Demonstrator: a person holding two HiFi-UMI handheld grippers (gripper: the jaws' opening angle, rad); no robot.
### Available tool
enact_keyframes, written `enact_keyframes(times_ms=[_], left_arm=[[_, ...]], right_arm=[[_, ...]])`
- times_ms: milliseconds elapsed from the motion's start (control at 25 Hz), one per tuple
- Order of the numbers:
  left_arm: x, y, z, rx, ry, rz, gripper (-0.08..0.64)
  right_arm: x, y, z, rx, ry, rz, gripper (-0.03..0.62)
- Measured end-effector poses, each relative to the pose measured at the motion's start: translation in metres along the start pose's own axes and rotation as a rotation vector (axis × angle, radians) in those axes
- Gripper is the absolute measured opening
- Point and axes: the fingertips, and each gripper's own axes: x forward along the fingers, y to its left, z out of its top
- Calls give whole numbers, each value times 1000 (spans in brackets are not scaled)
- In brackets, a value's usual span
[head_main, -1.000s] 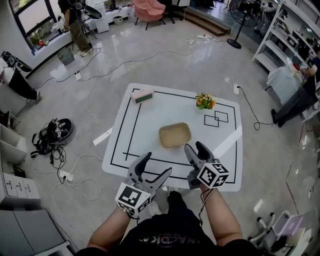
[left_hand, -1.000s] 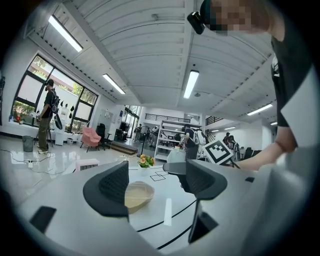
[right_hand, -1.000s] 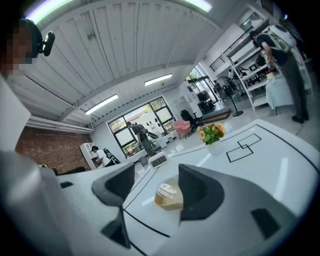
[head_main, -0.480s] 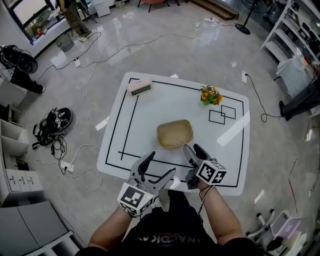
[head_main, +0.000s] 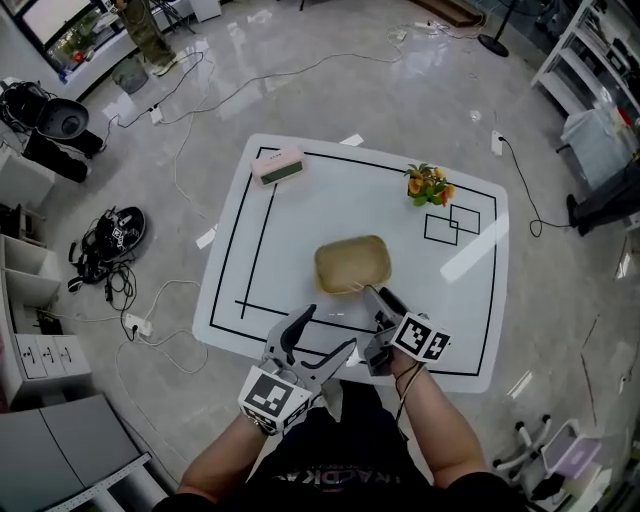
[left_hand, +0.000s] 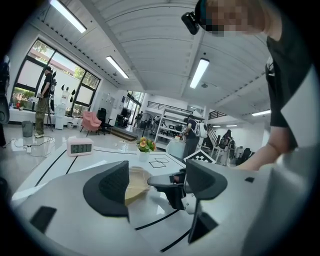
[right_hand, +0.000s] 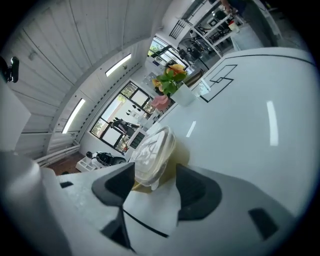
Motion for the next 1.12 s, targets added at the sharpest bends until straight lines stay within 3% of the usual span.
enact_keyframes(times_ms=[240, 560, 840, 1120], left_arm=[[-1, 1, -5, -1, 11, 2, 347], [-5, 2, -8, -2, 21, 2, 345], [-11, 1, -5, 5, 13, -1, 345], [-22, -1, 1, 14, -5, -1, 345]], right_arm=[[7, -4, -7, 37, 22, 3, 250], [9, 4, -9, 34, 13, 27, 151], [3, 4, -12, 43, 9, 14, 143], [-8, 25, -3, 37, -51, 92, 81]])
